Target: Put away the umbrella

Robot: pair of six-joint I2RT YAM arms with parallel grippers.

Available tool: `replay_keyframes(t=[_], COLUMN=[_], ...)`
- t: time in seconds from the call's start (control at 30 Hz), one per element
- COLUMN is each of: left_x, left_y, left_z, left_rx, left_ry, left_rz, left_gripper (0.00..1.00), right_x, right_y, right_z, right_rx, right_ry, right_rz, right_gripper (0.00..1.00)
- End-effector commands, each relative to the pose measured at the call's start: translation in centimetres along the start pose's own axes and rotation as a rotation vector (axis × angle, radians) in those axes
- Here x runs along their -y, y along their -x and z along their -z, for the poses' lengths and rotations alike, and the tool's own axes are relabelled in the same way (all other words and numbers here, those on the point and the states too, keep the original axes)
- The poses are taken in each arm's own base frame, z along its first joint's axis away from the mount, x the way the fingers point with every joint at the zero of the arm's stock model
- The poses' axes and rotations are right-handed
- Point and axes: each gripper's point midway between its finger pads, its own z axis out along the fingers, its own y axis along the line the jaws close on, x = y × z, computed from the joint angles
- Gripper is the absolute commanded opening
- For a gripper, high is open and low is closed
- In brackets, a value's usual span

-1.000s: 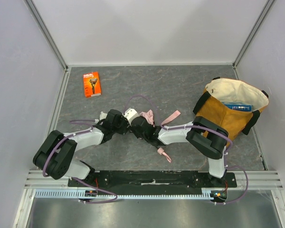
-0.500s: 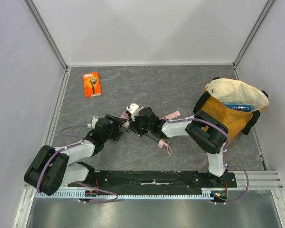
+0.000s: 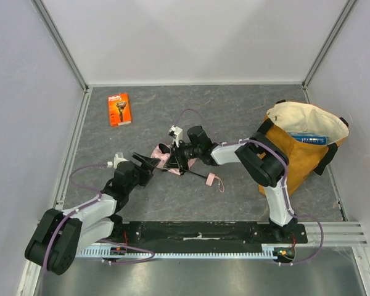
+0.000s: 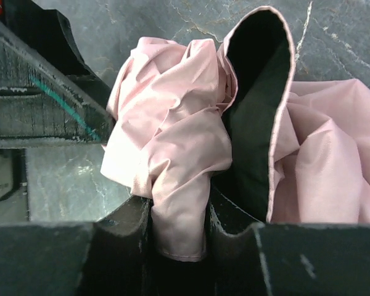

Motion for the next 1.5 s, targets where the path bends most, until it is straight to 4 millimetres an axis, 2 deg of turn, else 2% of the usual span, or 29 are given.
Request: replay_keyframes(t=[0.0,0.07,0.2,0.33,0.4,0.57,0.7,0.9,1.07,1.2,1.3,1.47], left_x=[0.0,0.3,2.3,3.3,2.4,2.9,2.0,-0.2,-1.8,-3.2,-3.6,-3.6], left_y=[-0.9,-0.8,0.5,0.0,-0.7,-1.2,-1.3,-1.4,-1.6,-1.9,-2.3,-2.9], left_z=[0.2,0.8,2.1,1.6,0.7,-0.2,-1.0,-1.8,-1.8,-1.4,-1.3,-1.3], left_rx=[-0.063,-0.051,0.026,-0.020,-0.042,0.007,0.074,0.151,0.170,0.167,0.148,0.123], left_ry=[-0.002,-0.034,-0.141,-0.130,-0.077,-0.058,-0.013,0.040,0.081,0.137,0.156,0.134], left_rz=[-0.111,-0.076,-0.075,-0.042,-0.011,-0.007,0.006,0.028,0.033,0.027,0.044,0.025], left_gripper=[0.93,0.93,0.93,0.94,0.94,0.93,0.91,0.78,0.75,0.79,0.82,0.82], right_x=[0.6,1.2,1.9,2.0,2.1,2.2,2.2,1.8,0.8,-0.2,-0.9,-1.4], right_y=[-16.3,-15.8,-16.4,-16.3,-16.2,-15.8,-15.0,-14.0,-11.9,-8.8,-6.8,-5.1], right_z=[3.1,3.0,3.5,3.3,3.0,2.7,2.3,2.0,2.2,2.0,1.9,1.9], right_rx=[-0.465,-0.462,-0.491,-0.486,-0.484,-0.479,-0.469,-0.457,-0.423,-0.322,-0.248,-0.216], right_ry=[-0.015,-0.006,0.000,0.040,0.047,0.064,0.090,0.129,0.186,0.260,0.322,0.358], right_rz=[-0.457,-0.484,-0.559,-0.632,-0.663,-0.719,-0.752,-0.795,-0.816,-0.825,-0.852,-0.870], right_gripper=[0.00,0.00,0.00,0.00,0.00,0.00,0.00,0.00,0.00,0.00,0.00,0.00])
